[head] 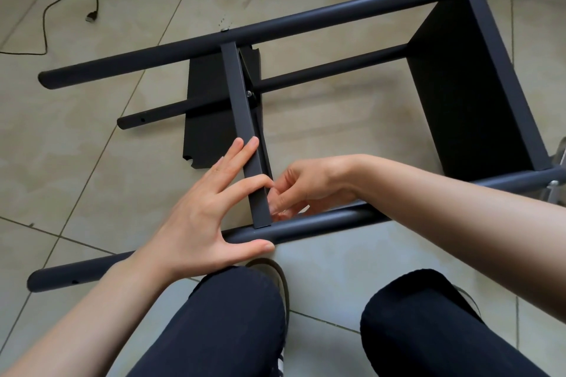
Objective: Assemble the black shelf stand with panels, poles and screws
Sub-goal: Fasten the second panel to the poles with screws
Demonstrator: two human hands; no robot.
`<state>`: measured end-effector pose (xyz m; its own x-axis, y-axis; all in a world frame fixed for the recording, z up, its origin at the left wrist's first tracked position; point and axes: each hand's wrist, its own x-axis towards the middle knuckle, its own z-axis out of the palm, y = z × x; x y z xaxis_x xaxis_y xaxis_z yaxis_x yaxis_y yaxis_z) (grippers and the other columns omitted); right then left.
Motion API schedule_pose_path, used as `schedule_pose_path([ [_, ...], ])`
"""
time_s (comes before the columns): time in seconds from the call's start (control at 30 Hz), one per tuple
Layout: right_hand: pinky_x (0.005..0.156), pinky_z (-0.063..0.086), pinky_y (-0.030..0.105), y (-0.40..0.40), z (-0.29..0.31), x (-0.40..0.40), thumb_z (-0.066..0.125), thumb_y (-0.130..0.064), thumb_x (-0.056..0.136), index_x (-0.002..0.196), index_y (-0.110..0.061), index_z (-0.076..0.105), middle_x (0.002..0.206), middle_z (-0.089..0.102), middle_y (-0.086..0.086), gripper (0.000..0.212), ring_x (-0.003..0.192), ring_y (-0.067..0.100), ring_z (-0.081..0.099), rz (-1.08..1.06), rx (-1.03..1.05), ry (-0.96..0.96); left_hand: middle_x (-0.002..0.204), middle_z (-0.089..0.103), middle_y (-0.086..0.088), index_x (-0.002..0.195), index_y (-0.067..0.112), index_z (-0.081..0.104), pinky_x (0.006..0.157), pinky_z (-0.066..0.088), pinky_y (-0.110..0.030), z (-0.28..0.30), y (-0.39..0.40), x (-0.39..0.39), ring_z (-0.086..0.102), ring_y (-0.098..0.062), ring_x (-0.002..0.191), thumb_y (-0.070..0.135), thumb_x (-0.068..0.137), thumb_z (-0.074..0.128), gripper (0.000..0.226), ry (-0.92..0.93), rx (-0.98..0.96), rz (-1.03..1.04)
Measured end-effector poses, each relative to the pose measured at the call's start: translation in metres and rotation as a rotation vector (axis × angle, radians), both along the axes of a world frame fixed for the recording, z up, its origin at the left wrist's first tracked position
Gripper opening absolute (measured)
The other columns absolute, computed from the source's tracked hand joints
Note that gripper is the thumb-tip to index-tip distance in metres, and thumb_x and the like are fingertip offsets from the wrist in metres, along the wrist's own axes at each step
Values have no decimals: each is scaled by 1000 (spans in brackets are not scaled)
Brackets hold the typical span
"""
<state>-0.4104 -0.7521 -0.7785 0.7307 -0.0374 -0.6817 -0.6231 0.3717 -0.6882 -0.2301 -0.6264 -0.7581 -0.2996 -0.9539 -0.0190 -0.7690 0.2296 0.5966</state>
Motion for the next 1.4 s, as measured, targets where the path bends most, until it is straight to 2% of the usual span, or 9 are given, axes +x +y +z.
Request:
schedule_pose_path([
  [0.17, 53, 43, 11, 5, -5, 1, 57, -1, 96, 66, -15, 60, 54, 58, -10, 33, 54, 3, 52, 1, -35, -11, 169, 10, 9, 133, 27, 57, 116, 26, -41, 0, 0, 0, 5, -16, 156, 60, 76, 70, 67, 13, 8, -6],
  [0.43, 66, 47, 19, 4, -10, -1, 57, -8, 97, 66, -14, 65, 61, 60, -3, 33, 61, 10, 55, -3, 55, -31, 169, 10, 10, 132, 27, 57, 117, 25, -41, 0, 0, 0, 5, -15, 156, 61, 77, 70, 67, 30, 0, -6],
  [0.6, 67, 48, 21, 1, -12, -2, 56, -6, 97, 56, -21, 71, 61, 63, -4, 46, 61, 8, 57, -2, 101, -25, 168, 10, 11, 133, 28, 56, 116, 26, -41, -1, 0, 1, 5, -14, 156, 61, 76, 71, 67, 32, -9, -4],
  [0.83, 88, 44, 33, -1, -11, 2, 56, -9, 98, 85, -5, 61, 81, 56, 6, 15, 77, 16, 55, 37, 95, 12, 169, 9, 9, 133, 28, 56, 117, 26, -43, -2, 1, 1, 5, -15, 156, 60, 77, 70, 67, 17, -19, -16],
  [0.93, 81, 48, 28, -2, -11, 2, 57, -14, 98, 100, -3, 60, 82, 58, 6, 11, 77, 15, 57, 46, 90, 42, 169, 10, 8, 133, 28, 56, 117, 27, -43, -3, 0, 2, 5, -16, 156, 60, 77, 71, 67, 12, -25, -20],
  [1.13, 80, 43, 29, -2, -12, 4, 56, -11, 98, 81, -11, 61, 79, 58, 2, 18, 77, 15, 53, 66, 78, 20, 169, 11, 6, 132, 25, 57, 118, 25, -41, -2, 0, 1, 5, -16, 156, 57, 76, 71, 66, 14, -20, -18],
  [1.23, 85, 42, 32, -3, -12, 4, 56, -10, 97, 87, -9, 61, 83, 59, 3, 11, 83, 17, 54, 70, 83, 14, 169, 10, 6, 132, 25, 57, 118, 26, -41, -2, 0, 0, 5, -16, 156, 57, 76, 71, 66, 16, -17, -16],
  [1.33, 76, 47, 26, -2, -12, 6, 56, -11, 97, 102, -7, 60, 82, 58, 4, 8, 81, 16, 56, 78, 72, 56, 169, 10, 6, 132, 25, 57, 118, 27, -42, -3, 0, 0, 5, -17, 156, 55, 76, 72, 65, 21, -20, -17],
  [1.4, 67, 48, 22, -1, -13, 8, 54, -8, 96, 88, -5, 59, 77, 57, 3, 9, 74, 15, 56, 93, 64, 86, 169, 10, 6, 131, 25, 57, 118, 28, -42, -3, 0, 0, 6, -17, 156, 55, 76, 72, 65, 26, -19, -19],
])
